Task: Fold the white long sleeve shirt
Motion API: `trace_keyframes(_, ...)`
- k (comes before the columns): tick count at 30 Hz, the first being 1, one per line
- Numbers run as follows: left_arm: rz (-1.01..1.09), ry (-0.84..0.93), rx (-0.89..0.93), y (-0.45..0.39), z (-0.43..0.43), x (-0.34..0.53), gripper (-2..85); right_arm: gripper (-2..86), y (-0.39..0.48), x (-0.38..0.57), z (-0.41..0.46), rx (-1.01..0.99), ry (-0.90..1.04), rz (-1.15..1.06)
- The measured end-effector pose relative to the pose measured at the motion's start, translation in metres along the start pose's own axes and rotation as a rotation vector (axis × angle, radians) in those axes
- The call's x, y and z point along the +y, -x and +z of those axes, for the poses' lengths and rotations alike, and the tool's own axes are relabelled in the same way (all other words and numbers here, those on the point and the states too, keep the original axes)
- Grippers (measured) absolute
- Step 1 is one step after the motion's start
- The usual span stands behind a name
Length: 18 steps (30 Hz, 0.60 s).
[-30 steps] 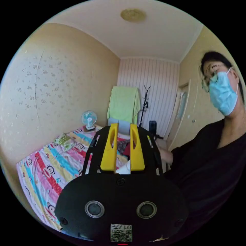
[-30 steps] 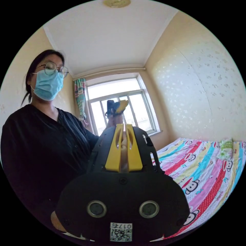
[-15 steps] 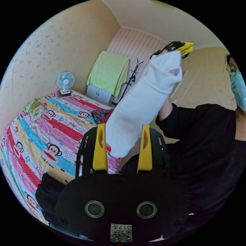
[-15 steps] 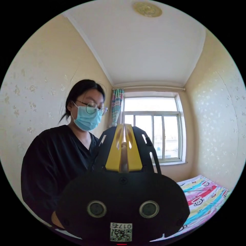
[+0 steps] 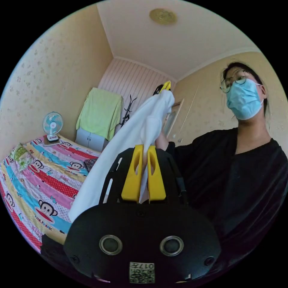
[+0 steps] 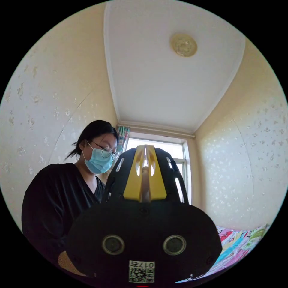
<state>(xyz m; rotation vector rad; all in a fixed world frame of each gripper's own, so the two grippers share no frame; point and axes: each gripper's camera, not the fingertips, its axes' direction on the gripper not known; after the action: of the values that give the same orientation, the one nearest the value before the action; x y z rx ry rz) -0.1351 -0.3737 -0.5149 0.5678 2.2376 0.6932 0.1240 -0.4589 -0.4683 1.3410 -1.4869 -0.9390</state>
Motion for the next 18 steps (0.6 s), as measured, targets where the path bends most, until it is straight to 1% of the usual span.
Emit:
trace_keyframes(2,0.037,-0.077,-0.077,-0.042,-0.059,-0.019,0.7,0.6,0.003,-0.008,0.002,0.062,0.019,0.014)
trace_keyframes(3,0.056,-0.085,-0.107,-0.054,-0.071,-0.026,0.6,0.6,0.002,-0.012,0.010,0.115,0.054,0.029)
trace_keyframes(4,0.086,-0.089,-0.191,-0.077,-0.092,-0.041,0.5,0.6,0.000,-0.015,0.016,0.141,0.077,0.037)
trace_keyframes(5,0.077,-0.085,-0.327,-0.093,-0.110,-0.059,0.5,0.6,-0.008,-0.020,0.028,0.200,0.124,0.054)
trace_keyframes(6,0.059,-0.079,-0.407,-0.098,-0.119,-0.069,0.5,0.7,-0.021,-0.024,0.039,0.285,0.168,0.088)
trace_keyframes(7,0.034,-0.054,-0.530,-0.101,-0.132,-0.090,0.5,0.7,-0.031,-0.026,0.045,0.322,0.188,0.113)
trace_keyframes(8,0.026,-0.013,-0.610,-0.094,-0.143,-0.111,0.6,0.8,-0.058,-0.028,0.053,0.369,0.227,0.166)
trace_keyframes(9,0.012,0.006,-0.637,-0.085,-0.148,-0.122,0.6,1.0,-0.094,-0.028,0.061,0.411,0.278,0.205)
trace_keyframes(10,-0.045,0.032,-0.655,-0.060,-0.161,-0.142,0.8,1.1,-0.113,-0.026,0.065,0.442,0.313,0.217)
trace_keyframes(11,-0.116,0.052,-0.651,-0.026,-0.175,-0.160,0.9,1.3,-0.158,-0.018,0.073,0.539,0.398,0.231)
trace_keyframes(12,-0.152,0.064,-0.654,-0.005,-0.181,-0.169,1.1,1.6,-0.208,-0.002,0.083,0.658,0.524,0.222)
trace_keyframes(13,-0.224,0.094,-0.675,0.043,-0.192,-0.184,1.5,2.0,-0.236,0.010,0.089,0.703,0.609,0.210)
trace_keyframes(14,-0.283,0.129,-0.718,0.096,-0.200,-0.192,2.2,2.6,-0.296,0.041,0.093,0.760,0.766,0.231)
trace_keyframes(15,-0.308,0.148,-0.751,0.124,-0.203,-0.192,2.5,3.5,-0.352,0.078,0.086,0.785,0.890,0.316)
trace_keyframes(16,-0.374,0.182,-0.845,0.179,-0.209,-0.183,4.4,3.9,-0.378,0.100,0.079,0.794,0.960,0.393)
trace_keyframes(17,-0.501,0.229,-0.962,0.233,-0.220,-0.158,5.8,5.4,-0.418,0.145,0.059,0.808,1.096,0.577)
trace_keyframes(18,-0.587,0.264,-1.014,0.258,-0.226,-0.140,6.3,6.6,-0.435,0.192,0.036,0.827,1.188,0.695)
